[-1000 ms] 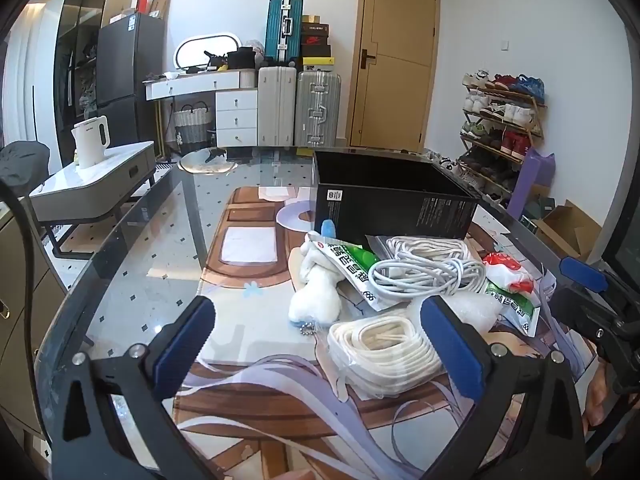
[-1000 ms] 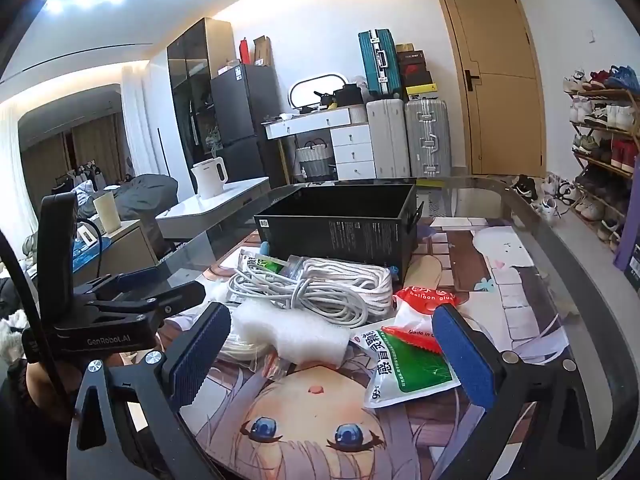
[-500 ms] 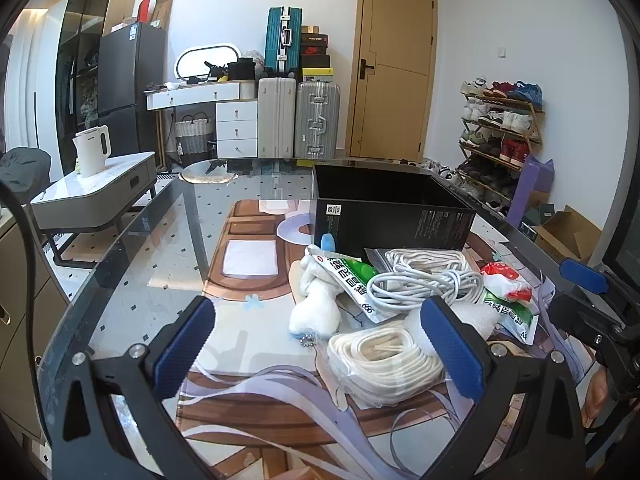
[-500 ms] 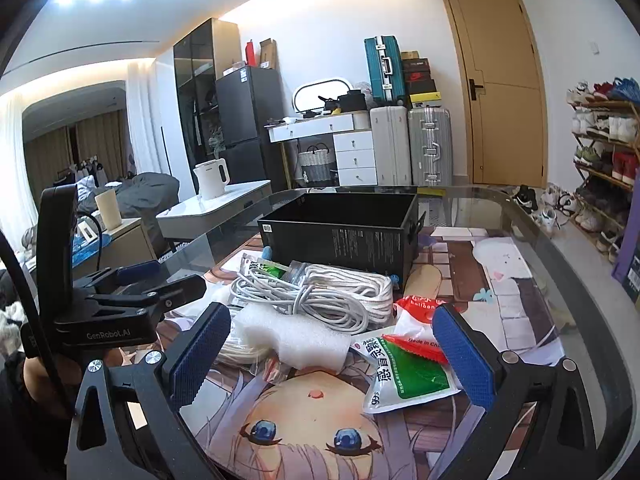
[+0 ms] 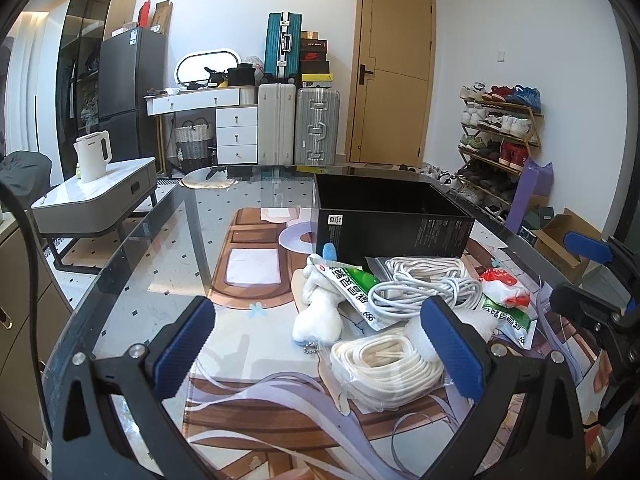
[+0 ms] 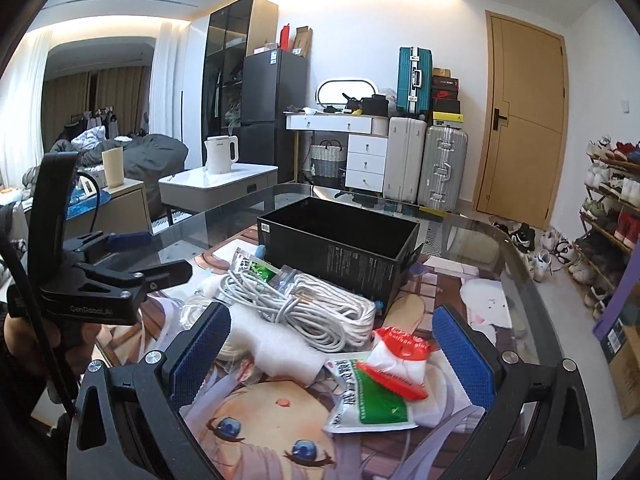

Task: Organize soft objects
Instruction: 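Move the right gripper toward the red-and-white balloon glue bag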

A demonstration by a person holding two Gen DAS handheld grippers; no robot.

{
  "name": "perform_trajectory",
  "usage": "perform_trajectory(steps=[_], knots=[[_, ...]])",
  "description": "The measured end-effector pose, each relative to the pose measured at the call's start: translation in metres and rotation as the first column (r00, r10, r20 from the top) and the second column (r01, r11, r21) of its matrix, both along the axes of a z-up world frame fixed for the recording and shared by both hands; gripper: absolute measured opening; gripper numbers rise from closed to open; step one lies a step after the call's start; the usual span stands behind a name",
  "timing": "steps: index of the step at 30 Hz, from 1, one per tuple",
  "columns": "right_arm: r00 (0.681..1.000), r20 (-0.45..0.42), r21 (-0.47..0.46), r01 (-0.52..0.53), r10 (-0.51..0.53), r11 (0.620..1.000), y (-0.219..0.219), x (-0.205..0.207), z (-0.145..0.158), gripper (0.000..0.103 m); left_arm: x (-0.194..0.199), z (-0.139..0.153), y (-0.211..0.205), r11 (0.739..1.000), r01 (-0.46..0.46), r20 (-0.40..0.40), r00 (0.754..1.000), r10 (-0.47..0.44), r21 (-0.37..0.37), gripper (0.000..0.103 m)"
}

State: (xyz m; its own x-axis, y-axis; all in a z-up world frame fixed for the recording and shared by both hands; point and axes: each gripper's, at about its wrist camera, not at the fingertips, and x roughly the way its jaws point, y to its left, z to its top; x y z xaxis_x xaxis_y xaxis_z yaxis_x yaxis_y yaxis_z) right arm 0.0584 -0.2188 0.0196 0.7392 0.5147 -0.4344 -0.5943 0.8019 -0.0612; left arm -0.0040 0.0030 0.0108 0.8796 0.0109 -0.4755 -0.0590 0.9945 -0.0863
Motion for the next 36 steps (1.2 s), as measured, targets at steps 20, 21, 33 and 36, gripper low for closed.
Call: perform_trajectory(steps=[20,21,33,36], knots=[[1.000,-0.013,0.023,0.028,-0.027,0.999,-0.004,0.018,-0.010,0.103,0.006,0.006,0.001,1.000,0.004,0.010,1.000,-0.004,0.018,0.103],[0.999,-0.022,0.024,0.036,-0.036,0.999,-0.005,0.019,-0.011,0.103,0.006,0.005,0.000,1.000,0.004,0.006,1.000,-0.004,0.021,0.103],[0.977,-0.142,-0.012,0.156,-0.156,0.988,-0.017,0.051,-0.027,0.103,0.016,-0.002,-0.004,0.998,0.028,-0.040,0.999,-0.026,0.049,0.103],[0.967,-0.177,-0.025,0.181,-0.182,0.983,-0.018,0.059,-0.033,0.103,0.016,-0.004,-0.006,0.998,0.032,-0.045,0.999,-0.029,0.054,0.103]])
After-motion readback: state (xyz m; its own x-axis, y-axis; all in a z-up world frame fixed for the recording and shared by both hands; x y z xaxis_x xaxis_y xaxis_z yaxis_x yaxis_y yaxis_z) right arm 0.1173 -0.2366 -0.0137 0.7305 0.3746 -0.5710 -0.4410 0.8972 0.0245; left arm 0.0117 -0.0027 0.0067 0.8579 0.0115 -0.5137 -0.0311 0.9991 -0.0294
